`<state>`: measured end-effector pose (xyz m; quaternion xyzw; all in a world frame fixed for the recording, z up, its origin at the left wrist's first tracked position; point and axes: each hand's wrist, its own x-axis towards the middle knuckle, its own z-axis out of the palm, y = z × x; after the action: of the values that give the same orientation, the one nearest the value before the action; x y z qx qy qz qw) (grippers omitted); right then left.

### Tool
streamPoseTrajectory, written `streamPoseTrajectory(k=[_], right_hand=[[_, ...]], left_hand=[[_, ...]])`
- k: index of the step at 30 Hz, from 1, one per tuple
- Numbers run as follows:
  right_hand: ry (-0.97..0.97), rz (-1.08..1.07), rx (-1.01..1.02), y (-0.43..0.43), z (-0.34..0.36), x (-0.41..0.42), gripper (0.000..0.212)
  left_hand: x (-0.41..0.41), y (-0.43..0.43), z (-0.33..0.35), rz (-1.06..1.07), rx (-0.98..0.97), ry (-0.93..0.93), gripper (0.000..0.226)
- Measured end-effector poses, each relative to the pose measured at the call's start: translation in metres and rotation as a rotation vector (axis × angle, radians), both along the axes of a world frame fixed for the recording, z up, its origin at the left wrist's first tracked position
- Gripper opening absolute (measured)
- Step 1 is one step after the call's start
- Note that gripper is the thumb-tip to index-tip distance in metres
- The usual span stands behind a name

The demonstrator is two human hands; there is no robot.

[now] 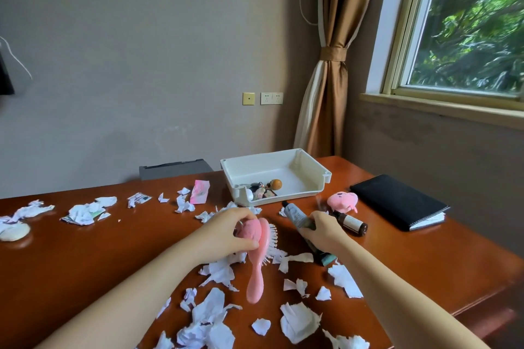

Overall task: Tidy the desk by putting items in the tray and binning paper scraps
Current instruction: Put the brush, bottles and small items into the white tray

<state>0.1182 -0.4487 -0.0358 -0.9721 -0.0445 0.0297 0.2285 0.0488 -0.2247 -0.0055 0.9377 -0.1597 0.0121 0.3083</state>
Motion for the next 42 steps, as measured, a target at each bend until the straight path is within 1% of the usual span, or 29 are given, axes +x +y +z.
streamPoseTrajectory(k=[3, 7, 9, 12, 16, 23, 26, 28, 30, 35, 39, 42], right_hand=[[-0.132, 0.004, 0.105, -0.002, 0.012, 0.004, 0.024], [-0.28, -0.011, 0.187, 0.001, 0.035, 0.013, 0.023], [-0.315, -0.01, 0.254, 0.004, 0.045, 0.02, 0.025], [-0.336, -0.01, 0.347, 0.009, 0.056, 0.034, 0.034], [-0.349, -0.03, 0.392, 0.013, 0.058, 0.063, 0.038], [-0.291, -0.06, 0.354, 0.023, 0.05, 0.122, 0.034], [-0.262, -0.057, 0.337, 0.028, 0.044, 0.144, 0.031], [-0.233, -0.063, 0.347, 0.031, 0.039, 0.158, 0.035], [-0.197, -0.064, 0.347, 0.035, 0.033, 0.168, 0.041], [-0.111, -0.093, 0.344, 0.044, 0.014, 0.186, 0.047], [-0.072, -0.1, 0.346, 0.048, 0.002, 0.192, 0.048], [-0.064, -0.106, 0.341, 0.05, -0.003, 0.195, 0.048]], left_hand=[[0.008, 0.0, 0.018, 0.025, -0.063, -0.049, 0.036], [0.033, 0.002, 0.039, 0.101, -0.126, -0.189, 0.027], [0.047, 0.002, 0.05, 0.141, -0.109, -0.267, 0.029], [0.073, 0.002, 0.064, 0.185, -0.088, -0.327, 0.027], [0.114, 0.004, 0.07, 0.272, -0.03, -0.372, 0.028], [0.182, 0.008, 0.054, 0.417, 0.036, -0.355, 0.029], [0.203, 0.008, 0.042, 0.495, 0.125, -0.319, 0.027], [0.215, 0.008, 0.033, 0.528, 0.194, -0.298, 0.026], [0.224, 0.008, 0.025, 0.546, 0.229, -0.263, 0.027], [0.245, 0.012, 0.007, 0.572, 0.289, -0.213, 0.027], [0.253, 0.016, -0.005, 0.592, 0.332, -0.193, 0.026], [0.255, 0.017, -0.015, 0.583, 0.37, -0.176, 0.029]])
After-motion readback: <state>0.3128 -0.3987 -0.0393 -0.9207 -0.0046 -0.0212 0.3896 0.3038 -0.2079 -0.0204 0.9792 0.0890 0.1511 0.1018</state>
